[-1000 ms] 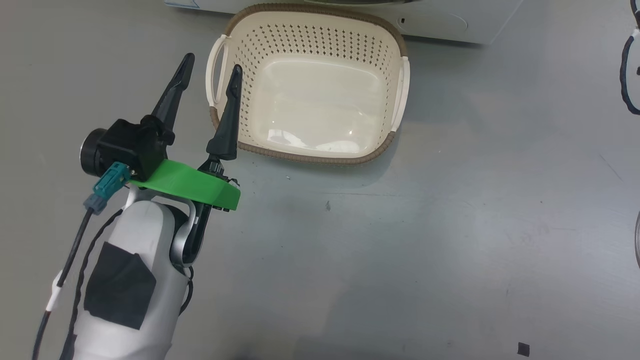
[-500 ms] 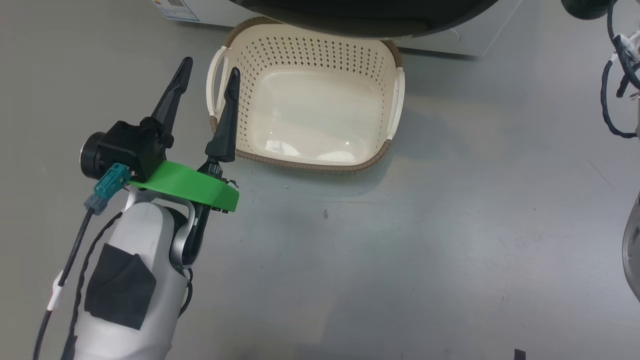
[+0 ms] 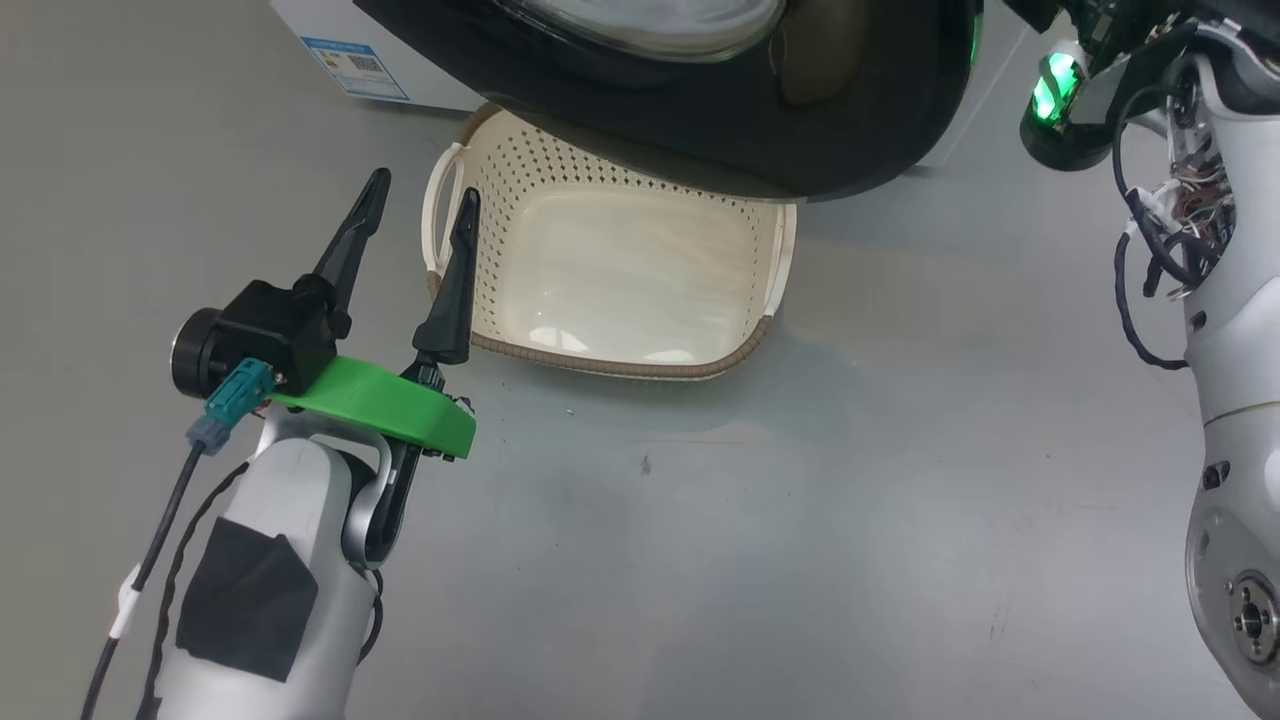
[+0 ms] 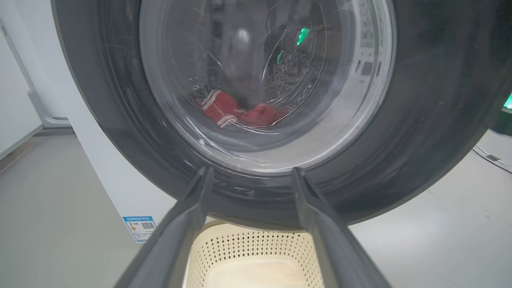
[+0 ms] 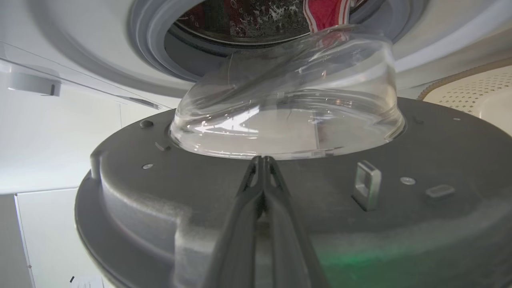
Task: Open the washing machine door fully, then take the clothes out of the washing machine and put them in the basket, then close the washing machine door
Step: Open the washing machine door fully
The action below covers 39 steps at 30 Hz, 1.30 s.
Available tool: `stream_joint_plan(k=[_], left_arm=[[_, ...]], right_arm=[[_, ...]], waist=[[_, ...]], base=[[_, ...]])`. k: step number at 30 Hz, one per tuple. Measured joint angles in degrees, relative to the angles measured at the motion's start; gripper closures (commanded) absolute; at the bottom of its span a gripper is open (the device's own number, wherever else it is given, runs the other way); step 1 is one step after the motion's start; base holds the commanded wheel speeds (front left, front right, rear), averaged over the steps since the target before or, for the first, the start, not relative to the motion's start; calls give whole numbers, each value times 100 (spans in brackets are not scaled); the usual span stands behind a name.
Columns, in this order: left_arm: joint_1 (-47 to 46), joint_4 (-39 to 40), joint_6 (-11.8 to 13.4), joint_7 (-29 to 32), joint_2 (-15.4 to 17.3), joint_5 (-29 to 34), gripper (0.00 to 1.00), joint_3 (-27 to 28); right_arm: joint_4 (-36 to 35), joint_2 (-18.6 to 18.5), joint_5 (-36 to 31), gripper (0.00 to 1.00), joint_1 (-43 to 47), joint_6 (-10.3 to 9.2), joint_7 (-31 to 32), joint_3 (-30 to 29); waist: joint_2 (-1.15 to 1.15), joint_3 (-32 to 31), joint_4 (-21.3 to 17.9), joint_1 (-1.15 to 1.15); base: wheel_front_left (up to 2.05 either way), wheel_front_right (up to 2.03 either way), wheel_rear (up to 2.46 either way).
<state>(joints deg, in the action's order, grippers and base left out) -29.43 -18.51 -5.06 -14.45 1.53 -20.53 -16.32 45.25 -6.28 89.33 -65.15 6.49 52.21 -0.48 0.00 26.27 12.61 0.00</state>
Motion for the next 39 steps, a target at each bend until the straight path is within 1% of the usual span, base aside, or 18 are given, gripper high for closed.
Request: stream_joint_plan(k=[9, 10, 19, 28, 39], left_arm=[[192, -196, -13, 0, 0, 4, 0, 58], [217, -209, -13, 0, 0, 14, 0, 57], [341, -333, -13, 0, 0, 54, 0, 58], [504, -515, -13, 0, 1, 54, 0, -4], [723, -702, -13, 0, 2, 53, 0, -91]], right_arm=[[-223, 104, 237, 100, 583, 23, 456, 186], [-247, 108, 236, 100, 642, 45, 511, 243], [-600, 192, 312, 100, 1192, 47, 826, 532], [-947, 219, 579, 100, 1785, 48, 1061, 922], [-1327, 225, 1248, 100, 2408, 48, 1144, 1663]], waist=[[0, -312, 5, 0], [0, -350, 8, 0], [0, -676, 72, 0], [0, -1010, 232, 0], [0, -1329, 586, 0]], base=[[0, 0, 0], [0, 0, 0], [0, 0, 0], [0, 0, 0], [0, 0, 0]])
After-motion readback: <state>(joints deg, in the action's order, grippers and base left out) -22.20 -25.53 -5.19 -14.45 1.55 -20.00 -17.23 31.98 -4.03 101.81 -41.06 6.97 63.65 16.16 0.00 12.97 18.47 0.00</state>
